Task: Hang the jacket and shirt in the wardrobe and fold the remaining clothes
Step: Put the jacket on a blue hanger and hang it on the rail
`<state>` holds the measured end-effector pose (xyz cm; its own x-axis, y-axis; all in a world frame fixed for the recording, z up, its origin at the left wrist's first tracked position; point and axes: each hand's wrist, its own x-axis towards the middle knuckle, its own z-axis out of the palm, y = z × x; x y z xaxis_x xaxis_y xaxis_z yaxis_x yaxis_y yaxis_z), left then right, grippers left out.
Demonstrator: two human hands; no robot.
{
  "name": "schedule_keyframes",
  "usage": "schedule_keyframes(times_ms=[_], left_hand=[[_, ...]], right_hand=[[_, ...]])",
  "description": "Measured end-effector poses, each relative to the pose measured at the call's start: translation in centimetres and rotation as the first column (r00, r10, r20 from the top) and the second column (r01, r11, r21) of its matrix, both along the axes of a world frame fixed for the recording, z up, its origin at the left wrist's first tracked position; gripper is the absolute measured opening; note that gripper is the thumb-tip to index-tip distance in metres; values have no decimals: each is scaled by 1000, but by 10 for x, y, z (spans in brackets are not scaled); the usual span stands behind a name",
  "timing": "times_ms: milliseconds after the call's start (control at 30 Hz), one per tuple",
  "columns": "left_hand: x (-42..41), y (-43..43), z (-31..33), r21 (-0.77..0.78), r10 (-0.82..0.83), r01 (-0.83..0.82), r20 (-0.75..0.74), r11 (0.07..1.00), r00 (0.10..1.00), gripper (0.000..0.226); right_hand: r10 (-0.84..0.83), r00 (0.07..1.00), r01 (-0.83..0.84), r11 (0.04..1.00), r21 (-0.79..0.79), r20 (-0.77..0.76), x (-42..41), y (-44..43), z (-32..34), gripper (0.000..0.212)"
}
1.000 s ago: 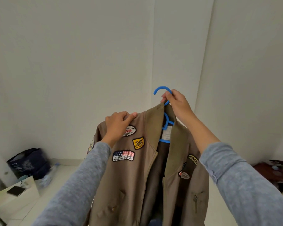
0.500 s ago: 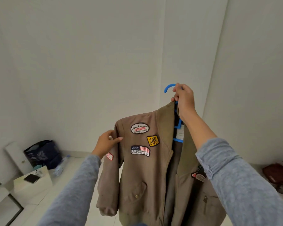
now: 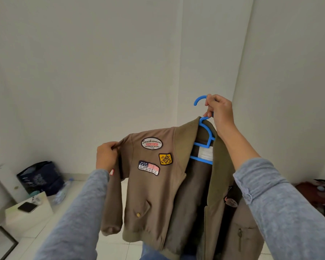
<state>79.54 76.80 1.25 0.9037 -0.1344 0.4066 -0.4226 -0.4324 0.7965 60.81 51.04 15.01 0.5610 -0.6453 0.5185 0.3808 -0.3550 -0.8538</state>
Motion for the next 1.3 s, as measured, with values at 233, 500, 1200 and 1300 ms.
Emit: schedule_keyframes(times_ms=[233, 500, 1200, 1300], left_hand=[[5, 10, 0, -11, 30, -31, -43, 999, 999, 29], [-6, -3, 9, 214, -49, 72, -110, 974, 993, 33], [-96, -145, 24, 333, -475, 379, 286, 864, 832, 32], [-98, -147, 31, 277, -441, 365, 300, 889, 846, 38]], right_hand=[[79, 996, -84, 988, 127, 49, 4, -2, 1, 36], [100, 994, -106, 981, 160, 45, 17, 7, -4, 36], [-115, 984, 116, 993, 0, -134, -48, -41, -64, 13], [-347, 933, 358, 912, 198, -92, -90, -67, -113, 18]])
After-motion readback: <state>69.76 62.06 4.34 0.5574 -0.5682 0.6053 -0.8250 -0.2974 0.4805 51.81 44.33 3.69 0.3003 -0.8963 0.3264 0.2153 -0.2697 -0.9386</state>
